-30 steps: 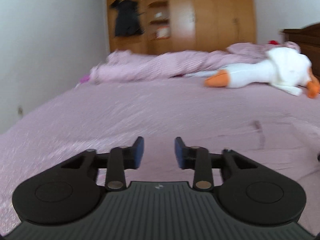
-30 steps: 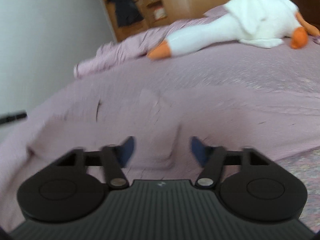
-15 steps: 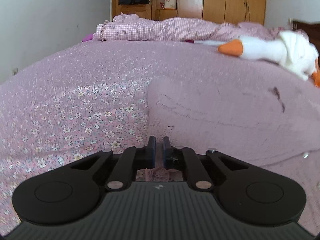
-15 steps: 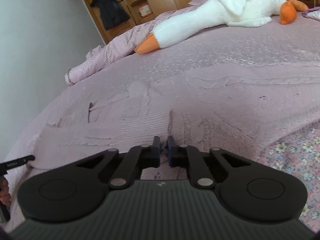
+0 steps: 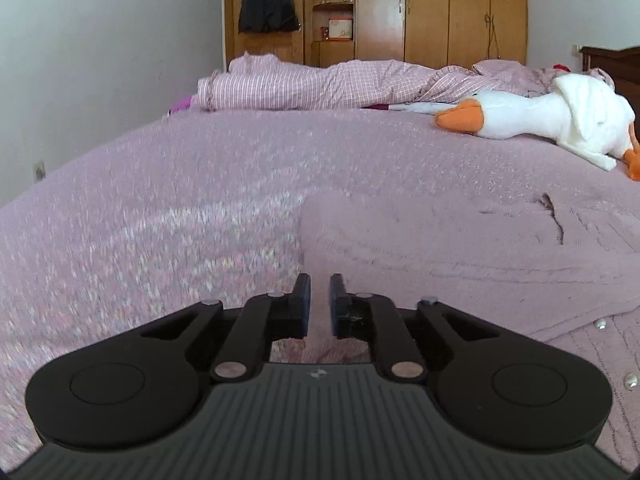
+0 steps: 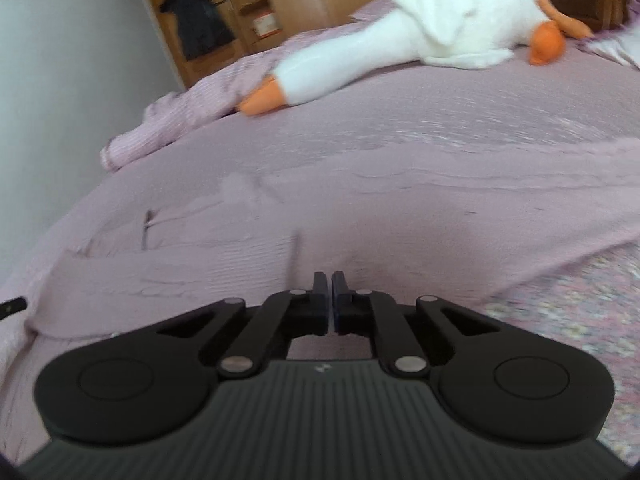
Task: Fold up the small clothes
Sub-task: 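Lift the gripped cardigan fabric with the right tool, rolling the tool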
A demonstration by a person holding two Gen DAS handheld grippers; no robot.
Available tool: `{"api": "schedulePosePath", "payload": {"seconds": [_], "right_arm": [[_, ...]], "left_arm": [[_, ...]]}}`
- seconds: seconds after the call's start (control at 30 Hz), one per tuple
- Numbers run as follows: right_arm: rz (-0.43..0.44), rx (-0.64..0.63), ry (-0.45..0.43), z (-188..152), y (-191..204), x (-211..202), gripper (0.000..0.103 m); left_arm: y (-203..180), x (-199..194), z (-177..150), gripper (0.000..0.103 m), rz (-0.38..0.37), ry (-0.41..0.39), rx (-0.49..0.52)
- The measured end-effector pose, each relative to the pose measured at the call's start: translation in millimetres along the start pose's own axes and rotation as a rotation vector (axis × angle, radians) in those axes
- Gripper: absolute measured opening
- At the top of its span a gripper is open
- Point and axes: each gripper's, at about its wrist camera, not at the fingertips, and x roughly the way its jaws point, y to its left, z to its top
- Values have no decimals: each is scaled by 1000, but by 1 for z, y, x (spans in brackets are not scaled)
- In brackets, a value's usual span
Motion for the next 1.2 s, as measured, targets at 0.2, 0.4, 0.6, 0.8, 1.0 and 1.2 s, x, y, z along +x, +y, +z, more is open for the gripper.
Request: {"api": "schedulePosePath", "payload": {"seconds": [0.2,0.4,0.6,0.8,1.0,1.2], "right_arm": [[30,158,-63,14,-56,-35,84],[26,240,-165,25,-127,-87,83],[-66,474,-268,13,-209,-113,84],[-189,767,-339,7,-291,-120,53],[-220,798,-340,16,-326,-95,22],[-211,807,-362,39,-342,-71,23]], "left_arm": [[-12,-32,33,46,-24,-46,-24],[-30,-63,43,58,-38,-81,36],[-41,-74,29,65,-36,-119,78],[-36,-61,18,65,-23,-103,-20],[-35,-50,14,65,6,-93,0],[-32,-40,13,65,16,-81,12]]}}
